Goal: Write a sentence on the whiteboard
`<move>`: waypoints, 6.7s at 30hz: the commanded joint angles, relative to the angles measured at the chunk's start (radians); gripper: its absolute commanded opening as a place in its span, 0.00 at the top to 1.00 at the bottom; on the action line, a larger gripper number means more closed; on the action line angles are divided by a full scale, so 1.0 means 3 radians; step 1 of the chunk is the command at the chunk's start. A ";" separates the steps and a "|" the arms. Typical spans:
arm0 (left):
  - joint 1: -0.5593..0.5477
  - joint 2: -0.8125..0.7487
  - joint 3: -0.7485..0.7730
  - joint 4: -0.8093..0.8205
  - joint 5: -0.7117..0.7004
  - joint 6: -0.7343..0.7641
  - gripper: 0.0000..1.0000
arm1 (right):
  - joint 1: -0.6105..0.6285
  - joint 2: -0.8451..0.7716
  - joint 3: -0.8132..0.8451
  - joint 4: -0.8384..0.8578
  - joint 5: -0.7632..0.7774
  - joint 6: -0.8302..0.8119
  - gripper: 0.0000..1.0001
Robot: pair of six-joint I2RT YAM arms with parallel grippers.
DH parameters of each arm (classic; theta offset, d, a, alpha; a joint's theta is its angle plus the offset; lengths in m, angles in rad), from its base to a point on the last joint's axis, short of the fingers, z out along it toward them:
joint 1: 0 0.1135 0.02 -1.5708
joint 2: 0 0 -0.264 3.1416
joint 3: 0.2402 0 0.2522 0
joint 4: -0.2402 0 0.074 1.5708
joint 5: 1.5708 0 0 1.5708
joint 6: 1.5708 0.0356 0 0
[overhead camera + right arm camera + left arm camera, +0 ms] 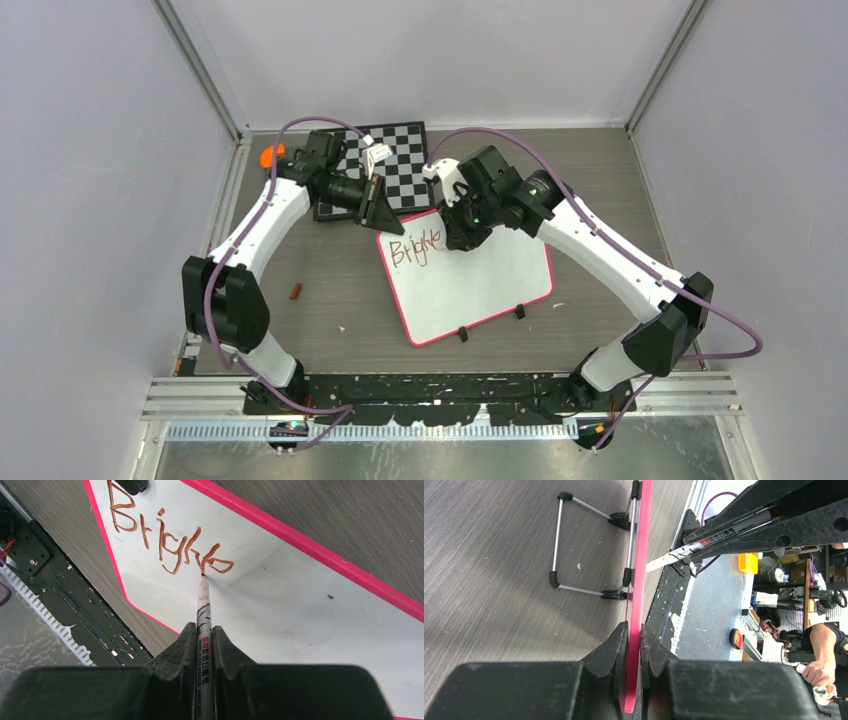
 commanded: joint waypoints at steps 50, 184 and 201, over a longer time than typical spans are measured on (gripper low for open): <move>0.0000 -0.0050 0.0070 -0.0069 -0.0034 -0.0032 1.00 | -0.0038 0.0073 0.0384 0.0061 0.0115 -0.0082 1.00; -0.0014 -0.0048 0.0080 -0.0144 -0.0054 0.0070 1.00 | -0.0317 -0.0433 -0.0152 0.0198 0.0447 -0.0119 1.00; -0.0015 -0.0053 0.0080 -0.0172 -0.0063 0.0105 1.00 | -0.0287 -0.0285 -0.0160 0.0212 0.0184 -0.0058 1.00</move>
